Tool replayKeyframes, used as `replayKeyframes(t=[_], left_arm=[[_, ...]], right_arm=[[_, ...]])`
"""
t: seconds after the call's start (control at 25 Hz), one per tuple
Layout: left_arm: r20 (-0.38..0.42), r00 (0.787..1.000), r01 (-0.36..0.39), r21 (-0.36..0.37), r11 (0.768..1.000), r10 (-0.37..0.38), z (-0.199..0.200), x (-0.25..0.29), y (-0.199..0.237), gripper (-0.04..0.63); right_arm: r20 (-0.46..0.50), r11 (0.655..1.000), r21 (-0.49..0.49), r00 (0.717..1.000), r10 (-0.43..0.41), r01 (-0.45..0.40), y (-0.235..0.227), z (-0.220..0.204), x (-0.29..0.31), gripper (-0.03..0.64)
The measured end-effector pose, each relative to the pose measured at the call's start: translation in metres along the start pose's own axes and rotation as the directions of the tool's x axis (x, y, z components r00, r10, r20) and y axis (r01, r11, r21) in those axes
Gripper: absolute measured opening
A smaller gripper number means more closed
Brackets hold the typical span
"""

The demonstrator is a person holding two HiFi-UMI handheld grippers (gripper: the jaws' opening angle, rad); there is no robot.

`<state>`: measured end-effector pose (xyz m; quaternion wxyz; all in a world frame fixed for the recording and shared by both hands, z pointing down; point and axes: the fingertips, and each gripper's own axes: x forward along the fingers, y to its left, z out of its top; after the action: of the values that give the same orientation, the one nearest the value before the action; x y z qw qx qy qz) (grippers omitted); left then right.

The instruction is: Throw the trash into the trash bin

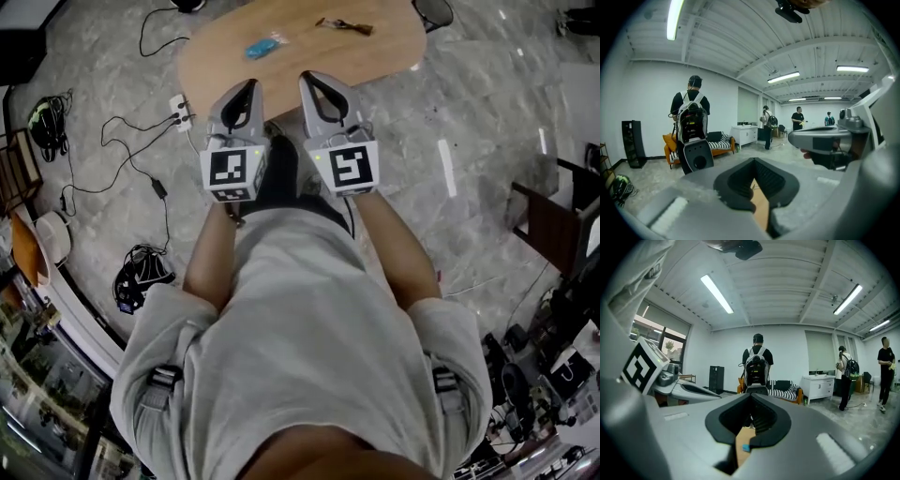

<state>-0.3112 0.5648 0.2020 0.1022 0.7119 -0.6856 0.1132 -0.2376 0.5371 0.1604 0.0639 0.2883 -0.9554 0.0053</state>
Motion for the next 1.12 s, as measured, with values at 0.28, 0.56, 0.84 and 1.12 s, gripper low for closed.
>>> replayKeyframes(t=[0.28,0.56,0.84,1.12], left_arm=[[-0.143,0.988,0.049,-0.011,0.999,-0.050,-0.060,0.083,0.061,0.018],[-0.229,0.968,0.099,-0.017,0.995,-0.100,-0.135,0.159,0.073,0.017],[-0.381,0.919,0.102,-0.011,0.995,-0.098,-0.220,0.216,0.101,0.018],[-0.555,0.828,0.163,0.109,0.981,-0.076,-0.307,0.257,0.126,0.018]], right_arm=[[-0.121,0.997,0.063,0.991,0.054,-0.047,-0.014,-0.073,0.111,0.008],[-0.212,0.995,0.092,0.976,0.051,-0.032,-0.037,-0.167,0.177,0.008],[-0.291,0.985,0.160,0.950,0.115,-0.070,-0.045,-0.252,0.209,0.008],[-0.382,0.977,0.207,0.915,0.132,-0.054,-0.060,-0.318,0.224,0.008]])
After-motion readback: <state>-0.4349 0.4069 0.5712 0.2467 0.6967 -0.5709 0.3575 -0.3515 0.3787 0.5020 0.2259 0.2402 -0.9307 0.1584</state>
